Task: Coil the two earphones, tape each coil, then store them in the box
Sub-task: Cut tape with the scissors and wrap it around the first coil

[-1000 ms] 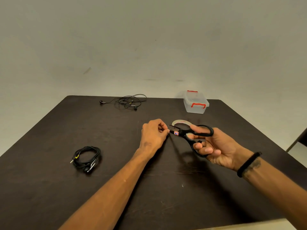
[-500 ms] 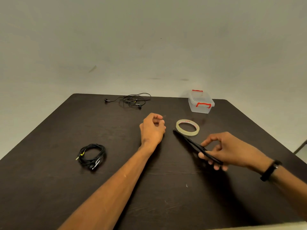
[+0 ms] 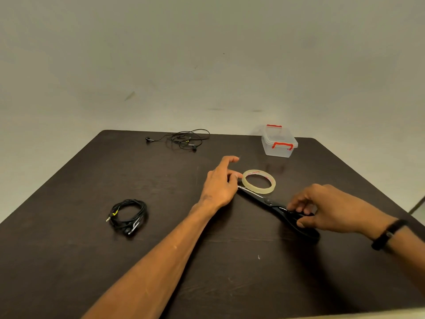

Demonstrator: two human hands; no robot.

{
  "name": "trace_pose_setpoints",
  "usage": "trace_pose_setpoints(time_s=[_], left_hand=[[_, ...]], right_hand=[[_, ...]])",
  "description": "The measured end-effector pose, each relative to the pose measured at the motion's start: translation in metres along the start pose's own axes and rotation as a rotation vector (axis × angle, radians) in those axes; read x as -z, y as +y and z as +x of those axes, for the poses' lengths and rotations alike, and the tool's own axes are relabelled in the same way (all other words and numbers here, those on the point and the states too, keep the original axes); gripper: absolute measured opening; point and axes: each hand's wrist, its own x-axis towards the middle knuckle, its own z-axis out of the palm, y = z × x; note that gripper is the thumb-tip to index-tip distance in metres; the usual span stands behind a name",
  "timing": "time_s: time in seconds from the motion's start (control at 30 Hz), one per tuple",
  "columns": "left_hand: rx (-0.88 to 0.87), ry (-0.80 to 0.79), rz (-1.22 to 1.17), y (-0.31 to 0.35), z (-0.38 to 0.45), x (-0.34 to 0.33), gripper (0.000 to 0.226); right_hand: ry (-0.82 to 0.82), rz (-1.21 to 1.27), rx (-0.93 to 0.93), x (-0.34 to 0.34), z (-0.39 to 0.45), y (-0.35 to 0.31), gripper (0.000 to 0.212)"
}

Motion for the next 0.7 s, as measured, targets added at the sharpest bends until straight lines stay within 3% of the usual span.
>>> trace_pose_setpoints(time_s=[0.07, 0.17, 0.3, 0.47, 0.7], left_hand=[[0.017, 0.043, -0.027, -0.001, 0.001, 0.0, 0.048], [0.096, 0.143, -0.155, 0.0, 0.002, 0.003, 0.036], [0.277, 0.157, -0.659, 0.002, -0.001, 0.025, 0.018], [0.385, 0.091, -0.99, -0.01, -0.018, 0.065, 0.018], [0.434, 0.058, -0.987, -0.016, -0.018, 0.071, 0.016]], right_hand=[[0.098, 0.03, -0.003, -0.003, 0.002, -0.008, 0.023], [0.335, 0.27, -0.013, -0.012, 0.017, -0.033, 0.013], [0.601, 0.729, 0.024, -0.032, 0.071, -0.081, 0.012], [0.579, 1.126, 0.089, -0.058, 0.127, -0.137, 0.031], [0.576, 1.139, 0.125, -0.062, 0.122, -0.135, 0.048]])
